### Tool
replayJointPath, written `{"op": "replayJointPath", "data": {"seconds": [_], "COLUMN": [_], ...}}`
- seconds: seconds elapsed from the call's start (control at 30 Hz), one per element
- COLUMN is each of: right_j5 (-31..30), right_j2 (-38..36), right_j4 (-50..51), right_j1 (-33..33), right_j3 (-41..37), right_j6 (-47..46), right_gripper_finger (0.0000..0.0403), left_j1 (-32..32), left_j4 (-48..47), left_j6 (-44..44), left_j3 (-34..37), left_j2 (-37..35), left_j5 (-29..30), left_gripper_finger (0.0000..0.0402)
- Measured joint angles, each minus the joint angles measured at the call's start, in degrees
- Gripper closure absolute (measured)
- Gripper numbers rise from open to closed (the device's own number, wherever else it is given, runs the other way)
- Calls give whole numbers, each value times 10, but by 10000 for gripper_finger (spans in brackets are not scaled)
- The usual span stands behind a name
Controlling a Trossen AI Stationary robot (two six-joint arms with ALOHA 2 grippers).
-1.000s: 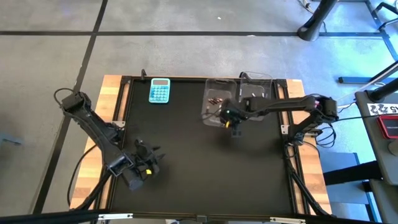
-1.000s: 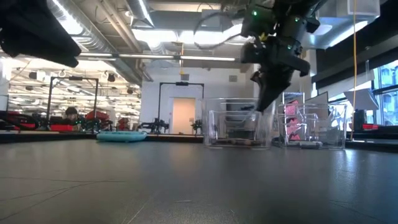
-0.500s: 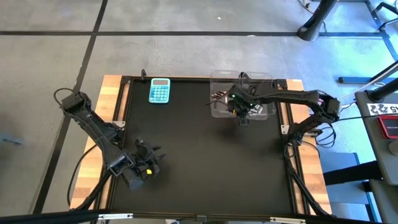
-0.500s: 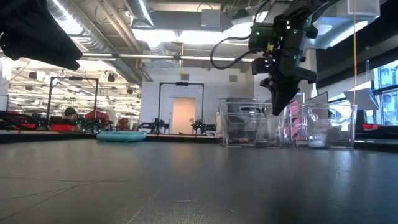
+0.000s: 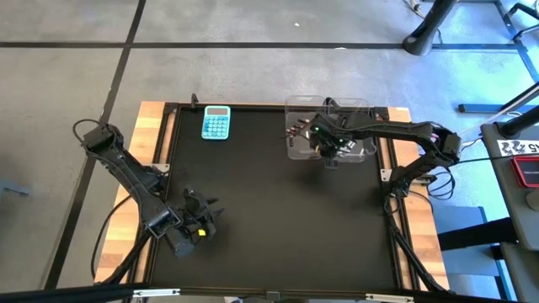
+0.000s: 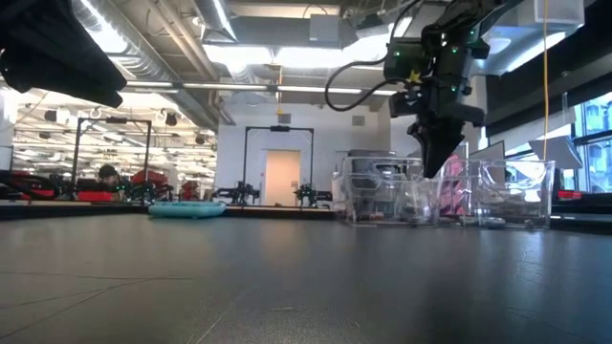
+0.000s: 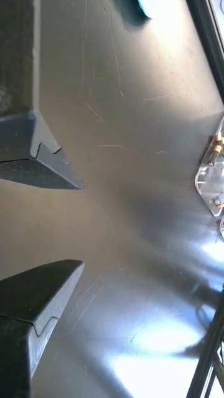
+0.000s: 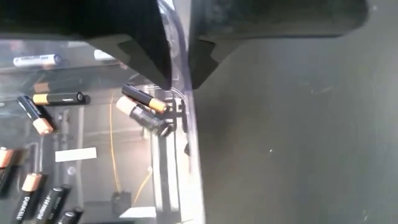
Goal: Sort batteries
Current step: Move the bottom transparent bin to the top center of the table
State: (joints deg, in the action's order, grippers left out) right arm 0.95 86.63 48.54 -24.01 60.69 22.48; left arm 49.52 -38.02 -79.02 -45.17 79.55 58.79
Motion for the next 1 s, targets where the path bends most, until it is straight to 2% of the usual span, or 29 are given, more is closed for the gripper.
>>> {"op": "replayJointPath", "data": {"seconds": [0.2,0.37,0.7,0.9,1.0], "right_j5": [3,21,67,12,7], "right_j2": [1,1,10,21,20], "right_j4": [-4,-4,-67,-40,-38], "right_j1": [-1,0,10,24,23], "right_j3": [4,40,40,39,39], "right_j6": [-23,-59,-75,-71,-71], "right_gripper_finger": [275,238,223,223,223], "left_j1": [0,0,0,0,0], "left_j4": [0,0,0,0,0], "left_j6": [0,0,0,0,0], "left_j3": [0,0,0,0,0], "left_j2": [0,0,0,0,0], "left_j5": [0,0,0,0,0], "left_gripper_finger": [216,216,216,216,216]}}
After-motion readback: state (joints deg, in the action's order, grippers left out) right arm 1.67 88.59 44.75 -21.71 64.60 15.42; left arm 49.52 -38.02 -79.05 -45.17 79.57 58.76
